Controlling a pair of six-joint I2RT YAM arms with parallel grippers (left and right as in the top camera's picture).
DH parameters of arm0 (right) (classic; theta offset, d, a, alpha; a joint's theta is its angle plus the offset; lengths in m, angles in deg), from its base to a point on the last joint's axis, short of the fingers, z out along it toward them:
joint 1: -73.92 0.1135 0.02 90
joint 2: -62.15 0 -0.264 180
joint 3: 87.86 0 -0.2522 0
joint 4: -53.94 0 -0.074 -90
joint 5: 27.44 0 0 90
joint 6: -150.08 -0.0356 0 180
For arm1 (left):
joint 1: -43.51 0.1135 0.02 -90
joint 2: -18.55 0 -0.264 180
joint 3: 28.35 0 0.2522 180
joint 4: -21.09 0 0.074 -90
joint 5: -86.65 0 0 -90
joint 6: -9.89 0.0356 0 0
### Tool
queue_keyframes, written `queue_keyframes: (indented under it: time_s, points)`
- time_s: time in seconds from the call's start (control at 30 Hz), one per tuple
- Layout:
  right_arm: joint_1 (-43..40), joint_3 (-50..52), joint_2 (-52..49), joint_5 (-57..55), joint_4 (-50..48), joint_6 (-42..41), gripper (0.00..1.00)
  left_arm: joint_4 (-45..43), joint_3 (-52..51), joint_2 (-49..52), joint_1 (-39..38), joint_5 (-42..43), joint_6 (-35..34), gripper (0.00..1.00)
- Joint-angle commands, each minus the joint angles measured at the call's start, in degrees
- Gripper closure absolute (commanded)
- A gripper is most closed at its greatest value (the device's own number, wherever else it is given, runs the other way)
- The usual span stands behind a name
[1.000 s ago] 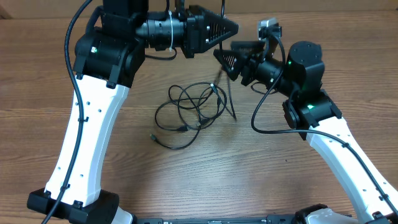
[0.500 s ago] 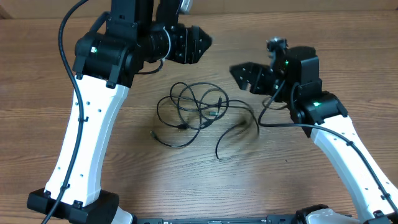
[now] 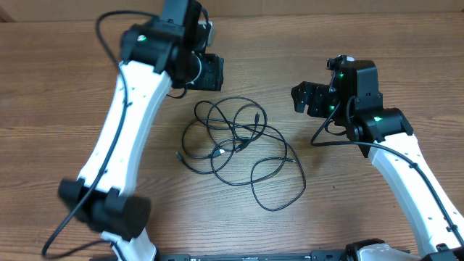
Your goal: Untangle cables
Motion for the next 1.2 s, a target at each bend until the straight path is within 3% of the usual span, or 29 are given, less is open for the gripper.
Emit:
queue_keyframes:
  time_s: [0.0, 0.17, 0.37, 0.77, 0.8, 0.83, 0.87, 0.9, 1.17]
  points:
    - [-0.1, -0.7, 0.3, -0.9, -0.1, 1.5, 0.05, 1.8, -0.6, 4.7, -0.4, 0.7, -8.2, 0.36]
    - [-0.1, -0.7, 0.3, -0.9, -0.1, 1.5, 0.04, 2.8, -0.6, 11.1, -0.5, 7.9, -13.4, 0.37]
    - [-0.1, -0.7, 0.3, -0.9, -0.1, 1.5, 0.04, 2.2, -0.6, 17.4, -0.9, 8.7, -16.3, 0.41]
    - [-0.1, -0.7, 0.3, -0.9, -0.2, 1.5, 0.04, -7.4, -0.6, 23.1, -3.1, -2.8, -17.5, 0.43]
    - [-0.1, -0.7, 0.3, -0.9, -0.2, 1.5, 0.04, -8.5, -0.6, 23.1, -3.4, -3.0, -17.4, 0.50]
    - [-0.1, -0.7, 0.3, -0.9, -0.2, 1.5, 0.04, -10.1, -0.6, 23.1, -3.7, -2.8, -17.1, 0.67]
    - [-0.1, -0.7, 0.3, -0.9, -0.2, 1.5, 0.04, -10.6, -0.6, 23.1, -3.8, -2.7, -17.1, 0.77]
    - [-0.1, -0.7, 0.3, -0.9, -0.2, 1.5, 0.04, -11.3, -0.6, 23.0, -3.9, -2.7, -17.1, 0.96]
    - [-0.1, -0.7, 0.3, -0.9, -0.2, 1.5, 0.04, -9.9, 3.7, 22.4, -4.1, -2.7, -14.1, 0.96]
